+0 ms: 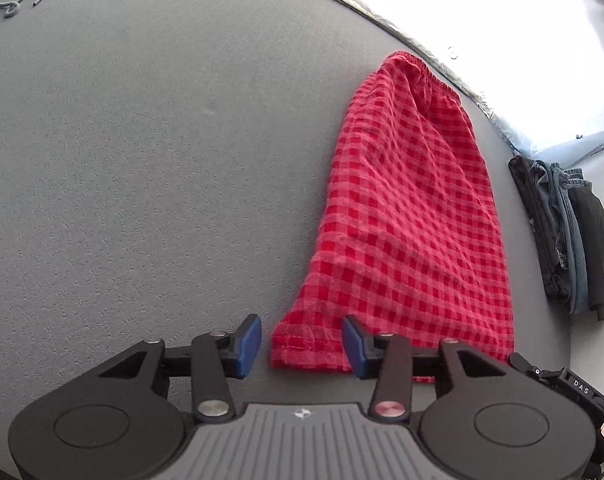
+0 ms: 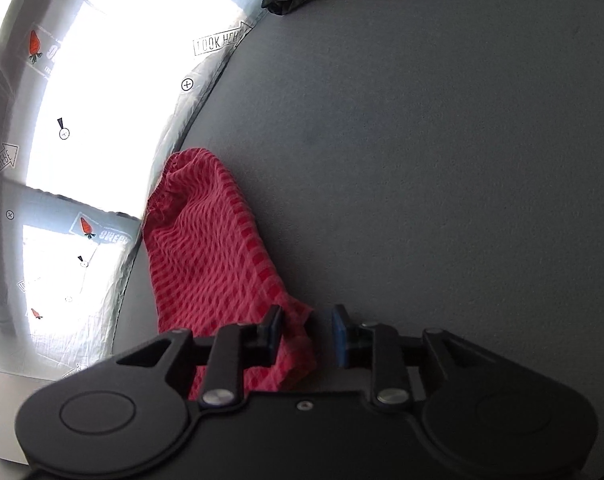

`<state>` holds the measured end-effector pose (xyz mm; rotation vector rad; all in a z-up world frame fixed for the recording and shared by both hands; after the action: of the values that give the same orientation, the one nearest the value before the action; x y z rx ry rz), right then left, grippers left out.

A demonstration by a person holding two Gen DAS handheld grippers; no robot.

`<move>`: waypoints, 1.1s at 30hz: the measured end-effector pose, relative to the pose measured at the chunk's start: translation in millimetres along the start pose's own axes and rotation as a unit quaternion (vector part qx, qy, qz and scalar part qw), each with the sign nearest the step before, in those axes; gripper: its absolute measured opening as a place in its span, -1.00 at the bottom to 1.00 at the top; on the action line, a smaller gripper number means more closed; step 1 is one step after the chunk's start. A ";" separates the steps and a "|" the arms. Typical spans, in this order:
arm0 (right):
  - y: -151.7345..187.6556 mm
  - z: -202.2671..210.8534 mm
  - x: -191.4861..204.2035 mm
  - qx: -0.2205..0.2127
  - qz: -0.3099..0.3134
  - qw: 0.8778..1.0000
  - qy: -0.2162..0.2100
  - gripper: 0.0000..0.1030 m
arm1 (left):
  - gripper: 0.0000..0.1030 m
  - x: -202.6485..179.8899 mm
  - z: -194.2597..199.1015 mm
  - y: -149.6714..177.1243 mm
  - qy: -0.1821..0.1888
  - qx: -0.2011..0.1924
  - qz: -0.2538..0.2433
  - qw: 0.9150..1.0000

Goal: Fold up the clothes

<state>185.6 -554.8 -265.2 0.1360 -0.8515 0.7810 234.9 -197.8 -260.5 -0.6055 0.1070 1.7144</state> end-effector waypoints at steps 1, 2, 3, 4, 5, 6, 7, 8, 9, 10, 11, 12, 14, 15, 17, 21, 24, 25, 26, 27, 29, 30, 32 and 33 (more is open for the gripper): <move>-0.2 -1.2 -0.3 0.001 0.007 1.000 0.004 -0.39 | 0.04 -3.0 -2.6 -1.4 -0.002 -0.004 -0.010 1.000; -0.4 -2.5 -0.6 0.002 0.015 1.000 0.009 -0.39 | 0.07 -5.9 -5.2 -2.8 -0.003 -0.008 -0.021 1.000; -1.6 -4.7 -0.7 0.004 0.017 1.000 0.008 -0.38 | 0.08 -9.1 -8.1 -4.2 -0.005 -0.012 -0.030 0.999; -2.2 -7.8 1.5 0.006 0.018 1.000 0.006 -0.35 | 0.09 -12.9 -12.1 -5.3 -0.007 -0.011 -0.038 0.999; -3.1 -10.2 2.1 0.008 0.021 1.000 0.003 -0.32 | 0.09 -15.8 -15.2 -6.4 -0.010 -0.009 -0.046 0.999; -3.3 -13.3 4.3 0.011 0.024 1.000 0.001 -0.31 | 0.09 -19.1 -17.8 -7.3 -0.012 -0.008 -0.055 0.998; -3.5 -16.5 6.5 0.015 0.028 0.999 -0.001 -0.30 | 0.08 -24.1 -21.6 -7.5 -0.013 -0.008 -0.068 0.998; -3.4 -17.8 7.1 0.021 0.034 0.999 -0.004 -0.29 | 0.08 -29.0 -24.9 -7.7 -0.015 -0.008 -0.080 0.997; -1.3 -22.0 11.5 0.028 0.038 0.999 -0.010 -0.29 | 0.02 -32.9 -26.6 -8.0 -0.015 -0.009 -0.090 0.996; 0.0 -26.0 14.1 0.034 0.040 0.998 -0.016 -0.31 | -0.31 -35.7 -28.2 -7.7 -0.013 -0.010 -0.096 0.995; 2.9 -35.2 20.6 0.043 0.041 0.998 -0.026 -0.45 | -0.49 -37.2 -30.1 -7.3 -0.011 -0.006 -0.100 0.995; 5.1 -39.0 21.6 0.049 0.036 0.998 -0.032 -0.61 | -0.67 -38.2 -31.6 -7.1 -0.012 -0.006 -0.104 0.995; 7.9 -40.8 23.8 0.054 0.016 0.997 -0.051 -0.89 | -0.89 -40.0 -31.8 -6.1 -0.002 -0.001 -0.108 0.994; 8.8 -37.7 26.6 0.053 0.009 0.996 -0.066 -0.90 | -0.90 -40.7 -29.0 -6.2 0.001 -0.002 -0.107 0.994; 10.0 -28.1 36.4 0.047 0.012 0.995 -0.087 -0.91 | -0.92 -43.9 -13.4 -7.6 0.017 -0.003 -0.101 0.995; 10.1 21.3 58.2 0.018 -0.008 0.984 -0.177 -0.92 | -0.93 -54.8 45.8 -19.5 0.081 -0.036 -0.067 0.994; 8.7 33.2 60.3 0.012 -0.060 0.971 -0.231 -0.92 | -0.91 -59.3 78.4 -30.4 0.125 -0.060 -0.045 0.989; 7.8 32.5 58.4 0.014 -0.068 0.970 -0.234 -0.92 | -0.91 -58.7 79.1 -33.1 0.131 -0.059 -0.037 0.989; 6.5 30.3 57.1 0.015 -0.072 0.970 -0.233 -0.92 | -0.91 -57.7 75.4 -35.3 0.130 -0.054 -0.031 0.990; 3.8 26.4 55.1 0.018 -0.077 0.971 -0.228 -0.92 | -0.91 -56.0 68.8 -37.7 0.123 -0.046 -0.026 0.991; -1.4 18.9 56.2 0.021 -0.086 0.971 -0.224 -0.92 | -0.92 -52.1 52.6 -42.2 0.107 -0.023 -0.008 0.994; -4.9 15.6 57.3 0.021 -0.091 0.970 -0.225 -0.92 | -0.92 -51.7 48.7 -44.6 0.105 -0.019 -0.004 0.994; -12.7 9.5 62.1 0.019 -0.098 0.967 -0.234 -0.92 | -0.92 -53.8 45.9 -52.8 0.107 -0.019 -0.003 0.994; -17.2 3.0 66.4 0.017 -0.103 0.966 -0.236 -0.91 | -0.91 -56.2 45.4 -58.4 0.111 -0.021 -0.003 0.994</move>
<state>222.1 -530.9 -212.2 0.4480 -1.2527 0.5733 280.7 -215.6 -181.7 -0.8263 0.2264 1.6429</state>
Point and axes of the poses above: each gripper's, at about its wrist camera, not at the fingertips, and z roughly against the way its jaws point, x to its left, y to its underside, the point moved 9 cm from there along -z, roughly the way its jaws point, and after that the axes turned 4 degrees about x, right-handed, at the moved point
